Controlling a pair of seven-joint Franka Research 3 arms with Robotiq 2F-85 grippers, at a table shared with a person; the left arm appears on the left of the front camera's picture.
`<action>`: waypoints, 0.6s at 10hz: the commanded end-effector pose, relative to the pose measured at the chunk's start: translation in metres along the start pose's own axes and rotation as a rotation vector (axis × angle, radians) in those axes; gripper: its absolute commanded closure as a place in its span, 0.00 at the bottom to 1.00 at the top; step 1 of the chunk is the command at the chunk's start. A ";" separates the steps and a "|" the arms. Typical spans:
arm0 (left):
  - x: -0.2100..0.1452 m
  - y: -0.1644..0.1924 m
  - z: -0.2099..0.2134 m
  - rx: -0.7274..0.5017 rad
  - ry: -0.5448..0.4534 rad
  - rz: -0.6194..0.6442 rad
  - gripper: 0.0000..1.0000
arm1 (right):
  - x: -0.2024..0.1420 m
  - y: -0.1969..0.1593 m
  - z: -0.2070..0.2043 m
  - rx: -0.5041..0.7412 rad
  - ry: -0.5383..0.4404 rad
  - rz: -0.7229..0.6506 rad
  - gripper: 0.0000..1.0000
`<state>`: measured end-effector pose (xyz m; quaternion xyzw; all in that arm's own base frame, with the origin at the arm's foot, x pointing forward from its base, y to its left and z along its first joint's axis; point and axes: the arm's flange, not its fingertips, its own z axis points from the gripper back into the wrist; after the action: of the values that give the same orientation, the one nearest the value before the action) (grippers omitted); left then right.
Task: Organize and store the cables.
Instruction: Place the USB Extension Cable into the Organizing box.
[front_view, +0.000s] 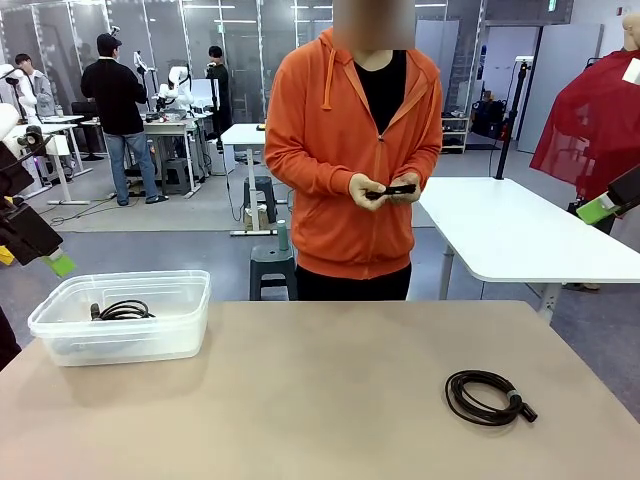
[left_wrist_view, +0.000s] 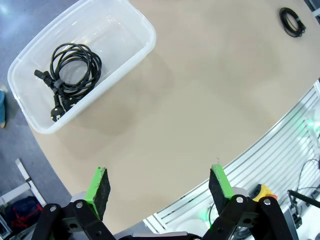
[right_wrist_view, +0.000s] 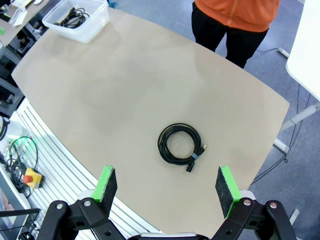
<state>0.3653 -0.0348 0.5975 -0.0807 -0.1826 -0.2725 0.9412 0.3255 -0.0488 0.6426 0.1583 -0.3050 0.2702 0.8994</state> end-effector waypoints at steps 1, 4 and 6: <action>0.013 -0.005 0.019 0.007 -0.086 -0.027 0.00 | -0.001 -0.002 0.000 0.016 -0.004 0.012 0.00; 0.011 -0.005 0.034 -0.131 -0.242 0.008 0.00 | -0.001 -0.002 0.000 0.016 -0.004 0.012 0.00; 0.009 -0.008 0.039 -0.170 -0.292 -0.062 0.00 | -0.001 -0.002 0.000 0.016 -0.004 0.012 0.00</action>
<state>0.3570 -0.0381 0.6456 -0.1776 -0.2789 -0.2727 0.9035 0.3255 -0.0487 0.6426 0.1583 -0.3050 0.2702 0.8994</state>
